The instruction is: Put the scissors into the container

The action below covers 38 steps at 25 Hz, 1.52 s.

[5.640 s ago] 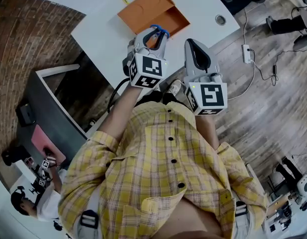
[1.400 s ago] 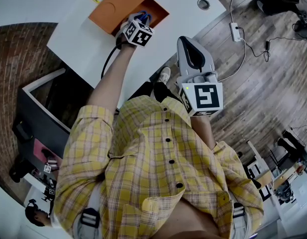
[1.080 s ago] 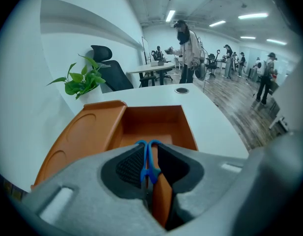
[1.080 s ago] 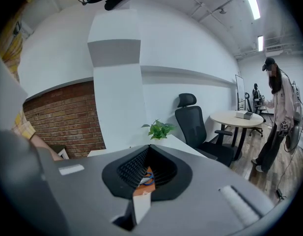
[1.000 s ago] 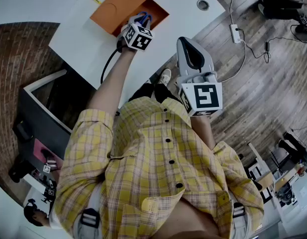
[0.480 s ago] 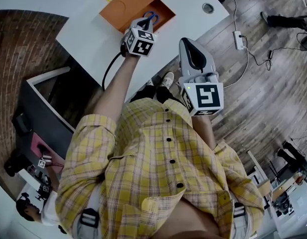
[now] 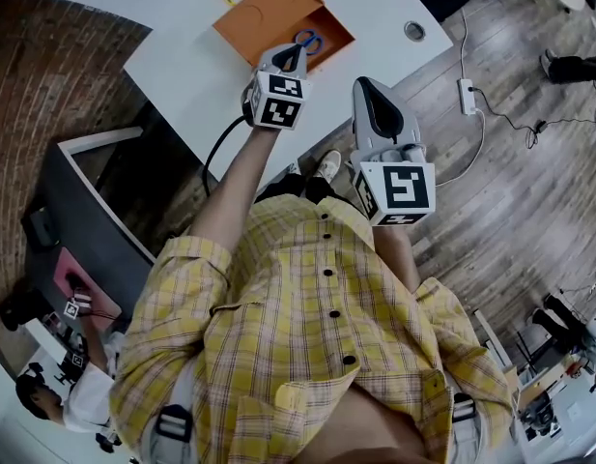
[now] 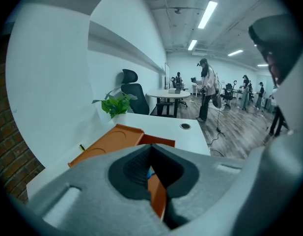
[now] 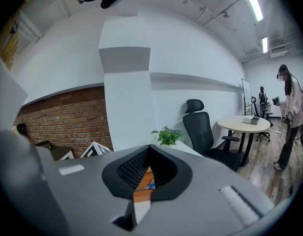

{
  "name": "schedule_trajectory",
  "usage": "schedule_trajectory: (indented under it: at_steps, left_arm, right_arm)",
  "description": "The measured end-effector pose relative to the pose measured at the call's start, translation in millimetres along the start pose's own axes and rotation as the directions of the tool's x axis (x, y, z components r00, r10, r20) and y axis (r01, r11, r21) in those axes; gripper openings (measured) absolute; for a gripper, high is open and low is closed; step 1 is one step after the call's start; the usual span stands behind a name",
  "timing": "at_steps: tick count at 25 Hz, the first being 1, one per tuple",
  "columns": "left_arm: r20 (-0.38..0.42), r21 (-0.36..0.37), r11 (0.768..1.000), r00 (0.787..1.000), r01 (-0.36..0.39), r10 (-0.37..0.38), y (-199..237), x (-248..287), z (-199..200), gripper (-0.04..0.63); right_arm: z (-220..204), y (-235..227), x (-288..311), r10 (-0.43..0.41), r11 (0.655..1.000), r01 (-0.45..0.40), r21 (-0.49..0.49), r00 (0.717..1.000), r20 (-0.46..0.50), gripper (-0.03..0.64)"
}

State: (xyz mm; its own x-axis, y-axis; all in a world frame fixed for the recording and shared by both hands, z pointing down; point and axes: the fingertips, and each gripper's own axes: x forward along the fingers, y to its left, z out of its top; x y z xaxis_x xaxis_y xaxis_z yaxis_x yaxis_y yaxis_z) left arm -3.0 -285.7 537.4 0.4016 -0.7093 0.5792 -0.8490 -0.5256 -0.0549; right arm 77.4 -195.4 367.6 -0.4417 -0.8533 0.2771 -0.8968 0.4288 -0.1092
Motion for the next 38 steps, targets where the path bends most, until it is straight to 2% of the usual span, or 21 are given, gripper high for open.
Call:
schedule_trajectory:
  at_steps: [11,19,30,38]
  left_arm:
    - [0.134,-0.103,0.993,0.989,-0.055,0.069,5,-65,37,0.003]
    - [0.235,-0.098,0.991,0.966,-0.086,0.107,1,-114,66,0.003]
    - [0.310,-0.128,0.981,0.933,-0.149,0.182,10,-163,85,0.003]
    - [0.372,-0.114,0.978,0.905,-0.175,0.206,10,-194,98,0.002]
  right_arm:
    - [14,17,-1,0.012,1.000,-0.012,0.008,0.999,0.046,0.005]
    - [23,27,-3,0.017,1.000,-0.018,0.017,0.997,0.071,0.002]
    - [36,42,1,0.040,0.999,-0.039,-0.012,0.996,0.086,0.002]
    - [44,55,5,0.053,0.998,-0.050,-0.034,0.993,0.105,0.002]
